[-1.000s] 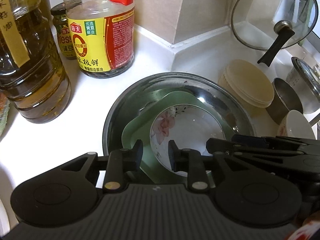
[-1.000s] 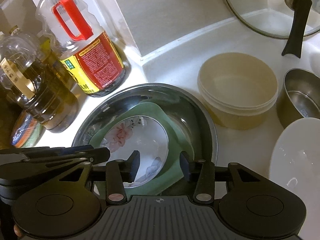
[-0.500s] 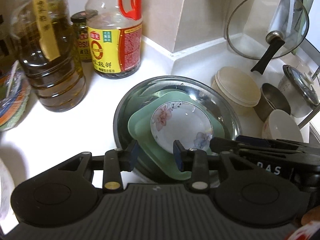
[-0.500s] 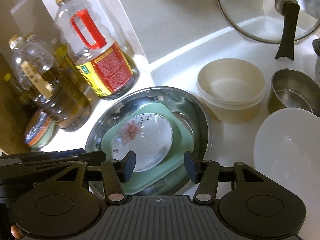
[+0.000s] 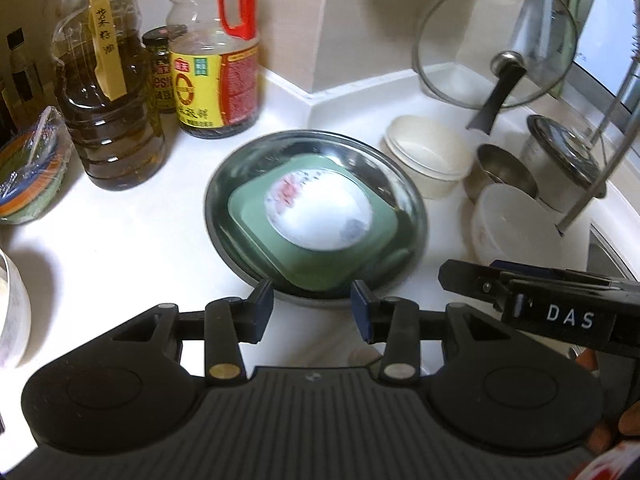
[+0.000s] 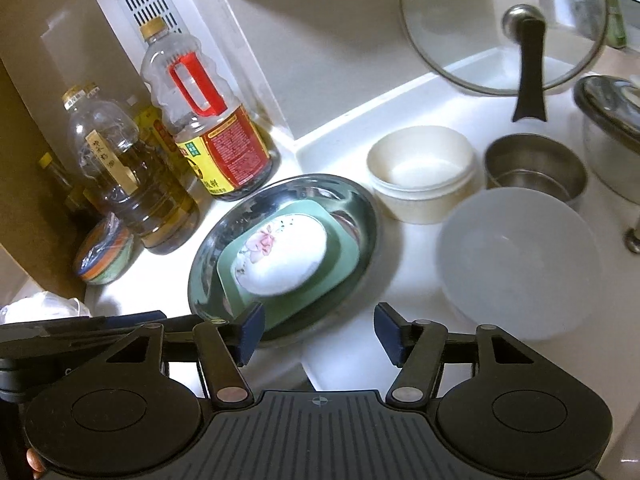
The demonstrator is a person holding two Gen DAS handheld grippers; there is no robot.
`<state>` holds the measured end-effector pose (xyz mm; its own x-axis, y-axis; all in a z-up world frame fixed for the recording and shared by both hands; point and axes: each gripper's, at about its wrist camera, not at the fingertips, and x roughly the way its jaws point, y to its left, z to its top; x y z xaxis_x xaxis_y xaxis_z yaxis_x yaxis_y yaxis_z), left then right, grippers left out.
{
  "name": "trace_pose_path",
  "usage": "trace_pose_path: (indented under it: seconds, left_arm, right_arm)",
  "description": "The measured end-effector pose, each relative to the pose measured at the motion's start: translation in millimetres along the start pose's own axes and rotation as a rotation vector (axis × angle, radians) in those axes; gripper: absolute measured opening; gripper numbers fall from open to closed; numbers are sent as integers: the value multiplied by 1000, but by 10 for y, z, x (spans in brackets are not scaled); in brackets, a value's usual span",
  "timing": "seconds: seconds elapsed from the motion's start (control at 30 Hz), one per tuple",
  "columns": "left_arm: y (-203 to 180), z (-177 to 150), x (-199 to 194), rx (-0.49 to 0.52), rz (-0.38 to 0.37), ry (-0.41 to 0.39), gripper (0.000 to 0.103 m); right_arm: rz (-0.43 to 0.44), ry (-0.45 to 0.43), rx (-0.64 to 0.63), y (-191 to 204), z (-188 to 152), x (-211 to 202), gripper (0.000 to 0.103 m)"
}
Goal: Organize plates and bowls
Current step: 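Move both grippers toward the cream plastic bowl beside the steel pot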
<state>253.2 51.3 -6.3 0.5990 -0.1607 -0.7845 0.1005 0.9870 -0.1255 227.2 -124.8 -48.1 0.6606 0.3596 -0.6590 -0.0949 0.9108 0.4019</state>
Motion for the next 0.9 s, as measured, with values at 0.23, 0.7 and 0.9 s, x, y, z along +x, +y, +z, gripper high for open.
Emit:
trace_pose_path:
  seconds: [0.23,0.7,0.9]
  left_arm:
    - [-324,-164,-123,27,-24,1,41]
    - [-953,-418,-206,74,-52,17,43]
    - [-1182,-483,-209,86,-57,28,43]
  right_arm:
    - [-19,-6,18,-207,-175,-302,63]
    - [-44,-6,63,-762,-438,-771,64]
    - [-51,-5,80,-964,-515,-907,64]
